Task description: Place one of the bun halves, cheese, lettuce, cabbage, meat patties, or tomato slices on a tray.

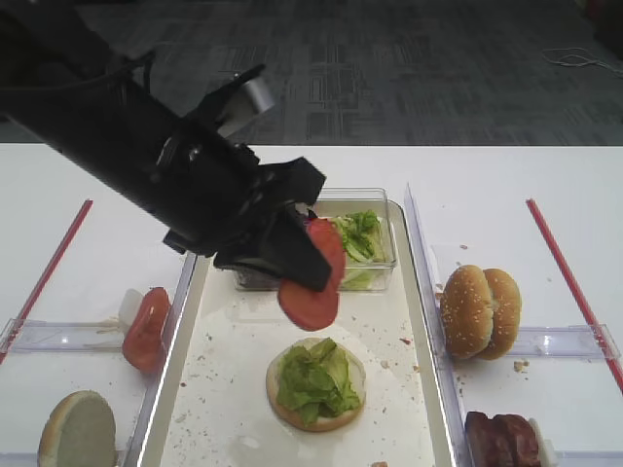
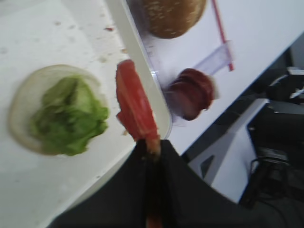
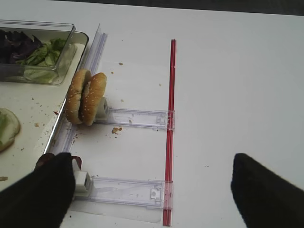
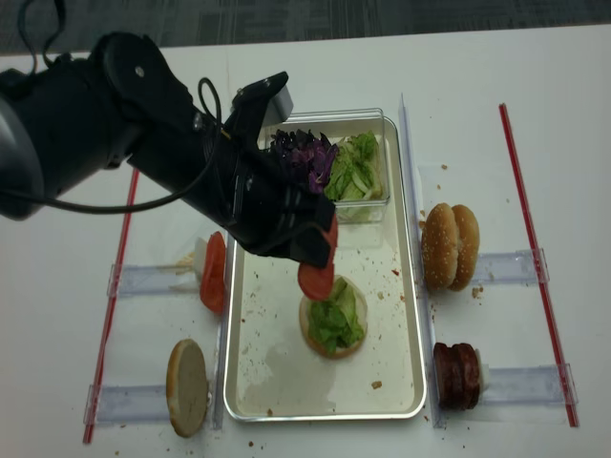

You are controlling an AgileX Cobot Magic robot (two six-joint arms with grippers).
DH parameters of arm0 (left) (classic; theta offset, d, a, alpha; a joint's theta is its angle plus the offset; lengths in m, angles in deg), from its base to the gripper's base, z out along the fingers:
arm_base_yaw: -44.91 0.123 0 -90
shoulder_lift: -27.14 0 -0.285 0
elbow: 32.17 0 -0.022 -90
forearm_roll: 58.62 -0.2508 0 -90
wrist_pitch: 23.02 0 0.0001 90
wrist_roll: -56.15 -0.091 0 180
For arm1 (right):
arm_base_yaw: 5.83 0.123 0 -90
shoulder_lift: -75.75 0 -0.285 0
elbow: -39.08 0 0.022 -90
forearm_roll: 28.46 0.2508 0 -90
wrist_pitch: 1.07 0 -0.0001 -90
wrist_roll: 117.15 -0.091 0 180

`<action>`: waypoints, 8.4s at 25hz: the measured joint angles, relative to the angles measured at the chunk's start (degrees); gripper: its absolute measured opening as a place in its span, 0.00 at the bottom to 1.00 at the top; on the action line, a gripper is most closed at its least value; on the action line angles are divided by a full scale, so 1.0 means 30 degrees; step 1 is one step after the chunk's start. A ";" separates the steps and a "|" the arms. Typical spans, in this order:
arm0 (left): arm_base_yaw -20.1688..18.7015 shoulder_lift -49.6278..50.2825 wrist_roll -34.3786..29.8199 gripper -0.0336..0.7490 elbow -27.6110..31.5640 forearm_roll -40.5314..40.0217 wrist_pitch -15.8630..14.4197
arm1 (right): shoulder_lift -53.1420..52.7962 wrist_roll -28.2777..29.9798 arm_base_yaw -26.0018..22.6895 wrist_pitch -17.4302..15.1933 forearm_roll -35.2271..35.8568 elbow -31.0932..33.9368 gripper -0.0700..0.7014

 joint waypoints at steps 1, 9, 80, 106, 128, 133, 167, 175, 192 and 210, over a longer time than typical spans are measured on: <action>0.0000 0.0000 -0.0790 0.09 0.0000 0.1084 -0.0231 | 0.0000 0.0000 0.0000 0.0000 0.0000 0.0000 0.99; 0.0000 0.0106 -0.3031 0.09 0.0391 0.4369 0.0028 | 0.0000 0.0000 0.0000 0.0000 0.0000 0.0000 0.99; 0.2132 0.6463 -0.4713 0.77 0.0858 0.4529 0.0763 | 0.0000 0.0000 0.0000 0.0000 0.0000 0.0000 0.98; 0.2271 -0.2743 -0.4482 0.77 0.0858 0.5069 -0.1384 | 0.0000 0.0000 0.0000 0.0000 0.0000 0.0000 0.99; 0.2271 -0.2875 0.5510 0.77 0.0887 -1.1532 -0.0022 | 0.0000 0.0062 0.0000 0.0000 0.0000 0.0000 0.99; 0.2271 -0.2875 0.6545 0.77 0.0887 -1.3157 -0.0338 | 0.0000 0.0062 0.0000 0.0000 0.0000 0.0000 0.98; 1.0289 -0.7295 0.8059 0.76 0.5115 -1.6099 -0.2694 | 0.0000 0.0062 0.0000 0.0000 0.0000 0.0000 0.98; 1.0289 -1.2562 0.8094 0.76 0.9657 -1.6099 -0.2867 | 0.0000 0.0062 0.0000 0.0000 0.0000 0.0000 0.98; 1.0289 -2.2181 0.8057 0.76 1.1527 -1.5962 -0.3183 | 0.0000 0.0062 0.0000 0.0000 0.0000 0.0000 0.99; 1.0289 -3.0107 0.7941 0.75 1.1527 -1.5962 -0.3596 | 0.0000 0.0062 0.0000 0.0000 0.0000 0.0000 0.99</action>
